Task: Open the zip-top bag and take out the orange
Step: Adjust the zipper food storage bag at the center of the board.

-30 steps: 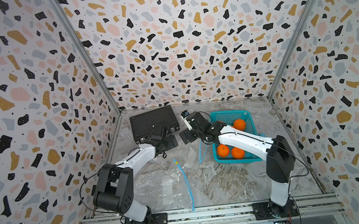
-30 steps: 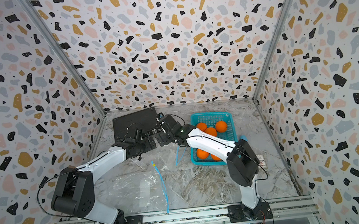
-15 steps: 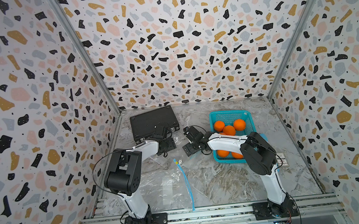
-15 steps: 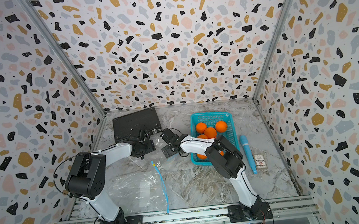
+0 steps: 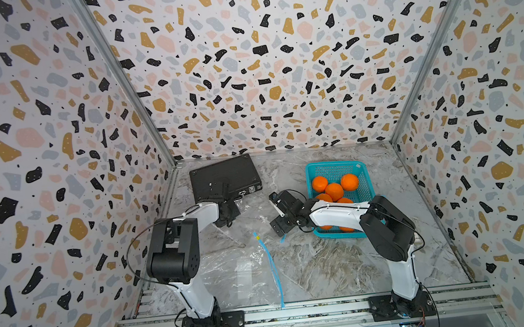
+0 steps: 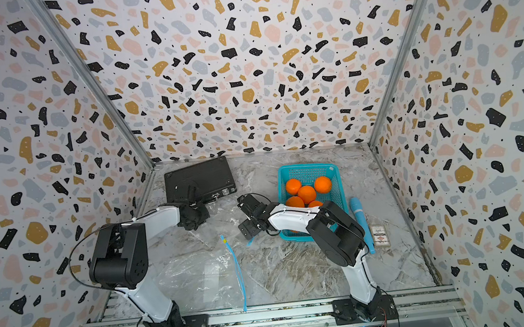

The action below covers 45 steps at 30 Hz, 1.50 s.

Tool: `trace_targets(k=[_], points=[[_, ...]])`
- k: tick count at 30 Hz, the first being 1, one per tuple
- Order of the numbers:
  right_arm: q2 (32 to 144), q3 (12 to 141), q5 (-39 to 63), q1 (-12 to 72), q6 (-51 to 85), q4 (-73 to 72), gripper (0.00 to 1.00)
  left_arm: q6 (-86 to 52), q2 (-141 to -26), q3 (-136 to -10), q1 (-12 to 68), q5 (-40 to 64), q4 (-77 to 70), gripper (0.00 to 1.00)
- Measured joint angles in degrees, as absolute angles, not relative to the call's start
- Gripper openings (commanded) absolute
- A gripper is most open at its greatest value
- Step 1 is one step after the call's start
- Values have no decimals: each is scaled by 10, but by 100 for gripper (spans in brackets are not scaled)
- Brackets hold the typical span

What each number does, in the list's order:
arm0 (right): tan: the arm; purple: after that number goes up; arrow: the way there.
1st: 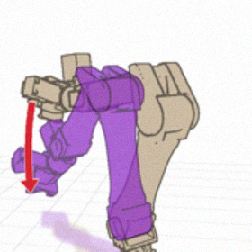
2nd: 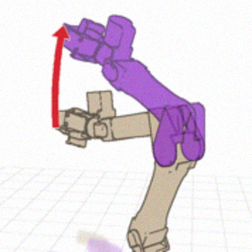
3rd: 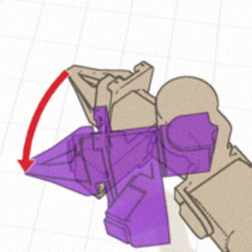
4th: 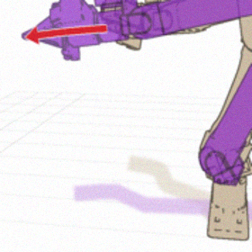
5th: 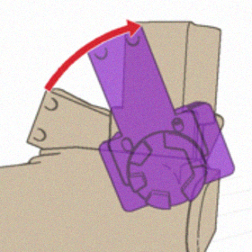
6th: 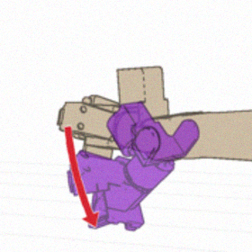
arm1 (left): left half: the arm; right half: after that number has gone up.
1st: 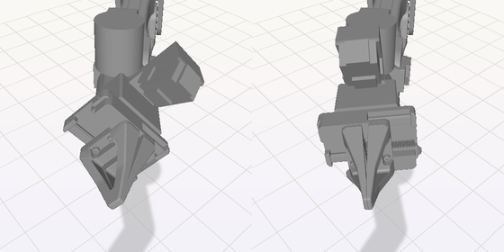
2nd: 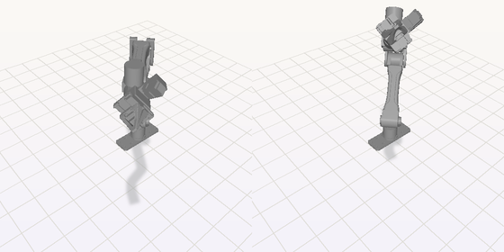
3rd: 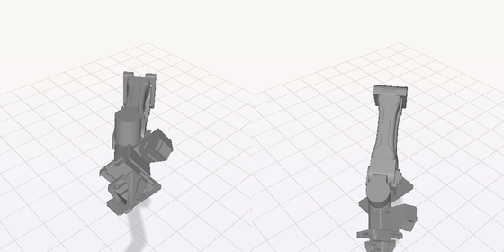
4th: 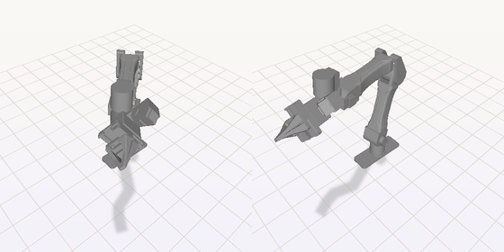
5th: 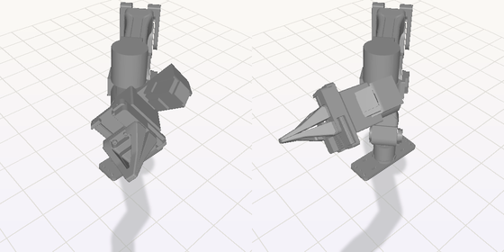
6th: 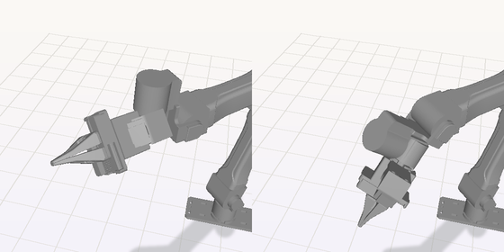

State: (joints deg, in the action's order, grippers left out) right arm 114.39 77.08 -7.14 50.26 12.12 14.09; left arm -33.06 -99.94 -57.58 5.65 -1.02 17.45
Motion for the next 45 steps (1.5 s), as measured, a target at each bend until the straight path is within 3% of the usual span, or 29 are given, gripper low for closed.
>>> trace_targets(k=[1,3,4,6,10,22,25,32,40,45], points=[[1147,772,-72,503,118,144,99,-331,-993,-575,50,-12,182,4],[1155,776,-72,503,112,150,99,-327,-984,-572,34,-13,189,26],[1159,776,-72,503,110,150,99,-328,-983,-571,28,-11,192,39],[1164,778,-72,503,107,150,99,-329,-983,-565,18,-4,191,77],[1168,783,-83,503,104,155,98,-334,-969,-541,11,-9,192,100],[1154,787,-84,503,118,165,96,-356,-736,-487,26,-45,234,100],[1135,792,-76,503,117,163,97,-362,-691,-460,52,2,188,92],[1188,927,-52,502,111,161,98,-370,-839,-452,75,117,100,91],[1280,964,-57,498,106,173,98,-369,-910,-456,77,124,76,93],[1289,964,-67,498,105,178,98,-368,-910,-456,73,89,88,100]])
